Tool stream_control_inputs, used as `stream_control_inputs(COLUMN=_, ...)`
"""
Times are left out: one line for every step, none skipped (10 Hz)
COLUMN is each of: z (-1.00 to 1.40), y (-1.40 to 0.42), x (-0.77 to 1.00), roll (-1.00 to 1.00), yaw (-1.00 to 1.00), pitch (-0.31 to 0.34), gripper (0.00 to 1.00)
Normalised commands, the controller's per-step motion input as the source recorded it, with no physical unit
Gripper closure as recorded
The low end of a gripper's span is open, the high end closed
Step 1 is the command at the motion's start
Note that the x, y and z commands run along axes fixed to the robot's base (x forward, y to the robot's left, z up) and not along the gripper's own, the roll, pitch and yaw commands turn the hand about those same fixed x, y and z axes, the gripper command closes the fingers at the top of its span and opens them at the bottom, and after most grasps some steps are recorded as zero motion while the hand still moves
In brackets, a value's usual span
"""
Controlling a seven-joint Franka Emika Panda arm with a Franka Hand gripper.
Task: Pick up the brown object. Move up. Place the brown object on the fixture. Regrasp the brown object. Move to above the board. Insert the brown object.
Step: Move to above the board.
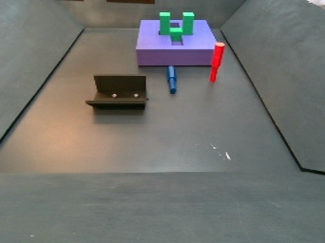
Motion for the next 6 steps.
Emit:
stream_control_inputs(z=0.29, y=-1.4, x=-0.99, roll=-1.0, yaw=-0.13, pitch=0.076, gripper=1.0)
stream_control_inputs(z=0.29, y=-1.4, x=-1.02, roll=-1.0, yaw=-0.13, pitch=0.06, gripper=1.0)
stream_control_inputs(z=0.29, y=-1.4, x=-1.1, roll=-1.0, yaw=-0.12, pitch=0.044, gripper=1.0)
stream_control_inputs(z=0.27, y=-1.4, x=-1.12, roll=-1.0, yaw=-0.11, pitch=0.046, gripper=1.0)
stream_control_inputs(z=0.27, y=-1.4, x=-1.11, roll=-1.0, yaw=-0.11, pitch=0.053, gripper=1.0)
stream_control_inputs(z=0.27, y=-1.4, x=-1.11, roll=-1.0, yaw=-0.1, pitch=0.06, gripper=1.0)
